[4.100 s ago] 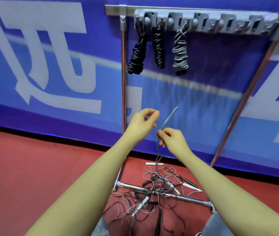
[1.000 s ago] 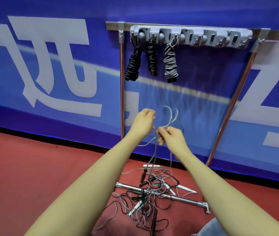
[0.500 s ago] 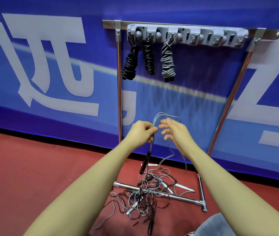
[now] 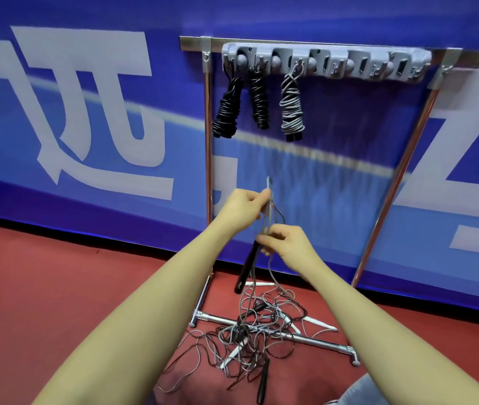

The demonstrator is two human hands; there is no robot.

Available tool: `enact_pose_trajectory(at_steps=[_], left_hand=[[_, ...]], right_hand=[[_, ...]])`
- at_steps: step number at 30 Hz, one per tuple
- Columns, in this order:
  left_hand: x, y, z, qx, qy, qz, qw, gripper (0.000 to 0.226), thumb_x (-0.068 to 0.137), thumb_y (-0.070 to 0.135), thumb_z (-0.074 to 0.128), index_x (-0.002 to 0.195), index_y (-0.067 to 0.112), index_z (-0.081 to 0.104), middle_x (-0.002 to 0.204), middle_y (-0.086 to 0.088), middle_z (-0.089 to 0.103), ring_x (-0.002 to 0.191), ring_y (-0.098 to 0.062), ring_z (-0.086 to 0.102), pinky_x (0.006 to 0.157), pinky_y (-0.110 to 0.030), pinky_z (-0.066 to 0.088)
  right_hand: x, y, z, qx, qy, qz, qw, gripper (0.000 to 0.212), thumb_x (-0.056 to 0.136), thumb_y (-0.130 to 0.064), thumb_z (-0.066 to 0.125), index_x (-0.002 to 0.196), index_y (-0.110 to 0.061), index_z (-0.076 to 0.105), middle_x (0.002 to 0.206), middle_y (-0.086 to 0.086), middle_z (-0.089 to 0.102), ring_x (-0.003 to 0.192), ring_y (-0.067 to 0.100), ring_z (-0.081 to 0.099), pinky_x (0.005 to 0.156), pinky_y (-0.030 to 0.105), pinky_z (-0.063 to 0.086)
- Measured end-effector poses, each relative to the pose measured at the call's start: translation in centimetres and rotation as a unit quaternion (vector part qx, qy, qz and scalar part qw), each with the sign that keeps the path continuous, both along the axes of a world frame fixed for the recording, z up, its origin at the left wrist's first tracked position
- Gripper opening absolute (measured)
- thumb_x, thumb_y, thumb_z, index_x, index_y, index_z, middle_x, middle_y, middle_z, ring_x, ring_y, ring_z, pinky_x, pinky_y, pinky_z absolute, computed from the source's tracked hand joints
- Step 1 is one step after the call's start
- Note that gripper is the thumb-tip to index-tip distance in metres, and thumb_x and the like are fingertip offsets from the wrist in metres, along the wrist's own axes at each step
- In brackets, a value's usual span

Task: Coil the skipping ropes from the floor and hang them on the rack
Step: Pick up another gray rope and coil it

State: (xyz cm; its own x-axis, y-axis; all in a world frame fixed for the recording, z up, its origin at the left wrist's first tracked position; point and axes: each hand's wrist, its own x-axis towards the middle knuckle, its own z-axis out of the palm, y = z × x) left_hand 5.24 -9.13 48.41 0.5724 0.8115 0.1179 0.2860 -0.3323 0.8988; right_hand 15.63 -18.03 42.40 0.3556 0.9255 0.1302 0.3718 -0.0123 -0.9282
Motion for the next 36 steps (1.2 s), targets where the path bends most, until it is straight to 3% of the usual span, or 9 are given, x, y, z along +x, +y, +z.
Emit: enact_pose_trajectory(at_steps=[3, 6, 10, 14, 18, 22, 27, 32, 36], left_hand=[[-0.5, -0.7, -1.5, -0.059, 0.022, -0.039, 0.997, 0.022, 0.092, 0.023, 0.049, 0.087, 0.008, 0.065, 0.08, -0.01, 0.063, 0.073, -0.019, 0.054, 0.075, -0.031, 0.045], [-1.3, -1.9, -3.6, -0.059, 0.055, -0.097, 0.992, 0.022, 0.084, 0.012, 0.053, 0.104, 0.009, 0.061, 0.097, -0.012, 0.067, 0.086, -0.018, 0.058, 0.077, -0.027, 0.045], [-1.3, -1.8, -4.6, 0.062, 0.056, -0.083, 0.993, 0.022, 0.091, 0.008, 0.05, 0.111, 0.018, 0.055, 0.093, -0.004, 0.07, 0.09, -0.023, 0.064, 0.081, -0.032, 0.049], [-1.2, -2.0, -4.6, 0.114, 0.056, -0.08, 0.989, 0.051, 0.094, 0.005, 0.044, 0.136, 0.03, 0.029, 0.08, -0.005, 0.06, 0.068, -0.024, 0.059, 0.065, -0.032, 0.047], [-1.4, -2.3, -5.2, 0.136, 0.059, -0.062, 0.987, 0.032, 0.094, 0.002, 0.038, 0.121, 0.02, 0.038, 0.063, 0.001, 0.036, 0.049, -0.013, 0.033, 0.049, -0.023, 0.029], [-1.3, -2.5, -5.7, 0.138, 0.132, -0.106, 0.976, 0.022, 0.093, 0.014, 0.05, 0.112, 0.02, 0.061, 0.081, 0.005, 0.036, 0.066, -0.008, 0.042, 0.07, -0.021, 0.038], [-0.9, -2.0, -4.8, 0.146, 0.09, -0.016, 0.985, 0.016, 0.091, 0.022, 0.06, 0.08, 0.014, 0.068, 0.063, 0.002, 0.046, 0.058, -0.009, 0.043, 0.059, -0.022, 0.031], [-0.8, -1.8, -1.8, 0.099, 0.025, 0.011, 0.995, 0.028, 0.088, 0.025, 0.062, 0.06, 0.022, 0.058, 0.048, 0.007, 0.042, 0.041, -0.006, 0.033, 0.045, -0.015, 0.029], [-0.1, -2.4, 0.9, 0.102, -0.01, -0.013, 0.995, 0.031, 0.087, 0.024, 0.063, 0.057, 0.019, 0.055, 0.041, 0.008, 0.038, 0.04, -0.005, 0.033, 0.046, -0.017, 0.029]], right_hand=[[0.4, 0.4, 1.0, 0.058, 0.084, -0.052, 0.993, 0.011, 0.088, -0.001, 0.061, 0.082, 0.006, 0.067, 0.053, 0.0, 0.062, 0.047, 0.006, 0.057, 0.06, 0.018, 0.051], [0.9, 0.5, 2.3, 0.1, 0.14, -0.079, 0.982, 0.014, 0.089, -0.001, 0.061, 0.077, 0.001, 0.067, 0.05, -0.002, 0.063, 0.047, 0.005, 0.059, 0.056, 0.015, 0.051], [1.3, 0.3, 3.1, 0.1, 0.133, -0.074, 0.983, 0.02, 0.09, -0.006, 0.062, 0.07, -0.006, 0.067, 0.052, 0.0, 0.063, 0.048, 0.006, 0.057, 0.056, 0.017, 0.051], [2.1, 0.0, 3.8, 0.048, 0.037, -0.09, 0.994, 0.024, 0.094, -0.014, 0.059, 0.072, -0.005, 0.066, 0.064, 0.009, 0.064, 0.05, 0.012, 0.06, 0.051, 0.021, 0.052], [2.4, -0.1, 4.6, 0.06, 0.019, -0.118, 0.991, 0.028, 0.096, -0.017, 0.055, 0.073, -0.005, 0.064, 0.07, 0.013, 0.065, 0.049, 0.012, 0.061, 0.05, 0.021, 0.053], [2.1, -0.1, 5.5, 0.126, 0.134, -0.103, 0.978, 0.028, 0.098, -0.018, 0.052, 0.075, -0.005, 0.062, 0.069, 0.012, 0.064, 0.049, 0.011, 0.062, 0.053, 0.019, 0.053], [2.3, -0.3, 5.7, 0.173, 0.222, -0.117, 0.952, 0.025, 0.1, -0.021, 0.047, 0.088, -0.005, 0.063, 0.082, 0.009, 0.065, 0.063, 0.013, 0.063, 0.057, 0.022, 0.053], [2.3, -1.2, 1.3, -0.016, 0.114, -0.074, 0.991, 0.015, 0.094, -0.011, 0.055, 0.109, -0.01, 0.057, 0.103, 0.011, 0.061, 0.07, 0.016, 0.06, 0.054, 0.021, 0.05], [0.3, -1.1, -1.5, -0.136, -0.008, 0.055, 0.989, 0.022, 0.092, -0.023, 0.061, 0.113, -0.018, 0.057, 0.095, 0.004, 0.062, 0.079, 0.017, 0.061, 0.068, 0.023, 0.05]])
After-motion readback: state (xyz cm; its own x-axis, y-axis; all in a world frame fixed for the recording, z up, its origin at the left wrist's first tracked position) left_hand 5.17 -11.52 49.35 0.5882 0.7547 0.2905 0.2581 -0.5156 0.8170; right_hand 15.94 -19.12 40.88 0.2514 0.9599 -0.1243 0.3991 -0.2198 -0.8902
